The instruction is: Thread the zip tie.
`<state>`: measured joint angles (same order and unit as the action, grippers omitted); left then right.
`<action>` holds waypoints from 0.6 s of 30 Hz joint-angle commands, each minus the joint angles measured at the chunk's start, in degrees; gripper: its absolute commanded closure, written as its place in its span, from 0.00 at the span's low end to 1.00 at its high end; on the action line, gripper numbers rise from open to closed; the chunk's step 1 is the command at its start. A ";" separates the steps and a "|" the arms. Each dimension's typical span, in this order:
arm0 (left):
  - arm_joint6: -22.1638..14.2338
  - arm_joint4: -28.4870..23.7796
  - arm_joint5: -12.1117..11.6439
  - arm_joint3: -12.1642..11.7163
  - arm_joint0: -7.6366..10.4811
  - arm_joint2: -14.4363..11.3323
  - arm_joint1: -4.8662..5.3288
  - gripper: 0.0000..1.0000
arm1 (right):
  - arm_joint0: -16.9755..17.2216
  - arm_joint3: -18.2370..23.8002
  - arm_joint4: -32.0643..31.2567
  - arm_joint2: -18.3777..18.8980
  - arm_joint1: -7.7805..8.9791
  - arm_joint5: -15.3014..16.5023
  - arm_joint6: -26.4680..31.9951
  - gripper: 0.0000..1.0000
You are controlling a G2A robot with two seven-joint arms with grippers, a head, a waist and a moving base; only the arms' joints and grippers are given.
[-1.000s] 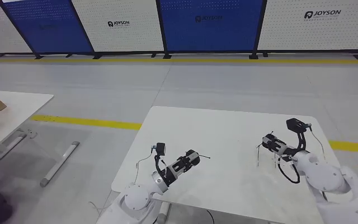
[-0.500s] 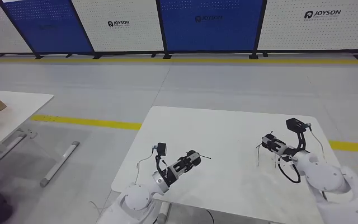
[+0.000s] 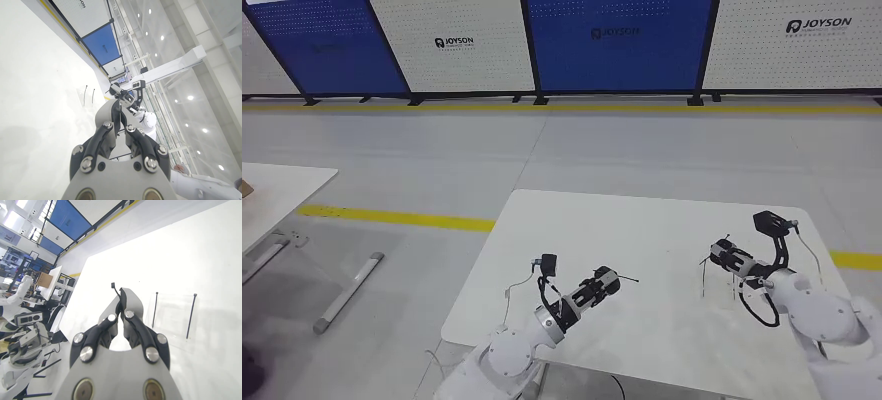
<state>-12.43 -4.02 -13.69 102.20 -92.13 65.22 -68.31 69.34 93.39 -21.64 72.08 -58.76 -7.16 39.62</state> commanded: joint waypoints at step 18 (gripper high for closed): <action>5.77 4.37 -0.74 -1.19 1.59 -3.12 -0.72 1.00 | 0.00 0.00 0.00 0.00 0.00 0.00 0.00 1.00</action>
<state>-6.68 0.34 -14.41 101.00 -90.54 62.10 -69.03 69.34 93.39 -21.64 72.08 -58.76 -7.16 39.62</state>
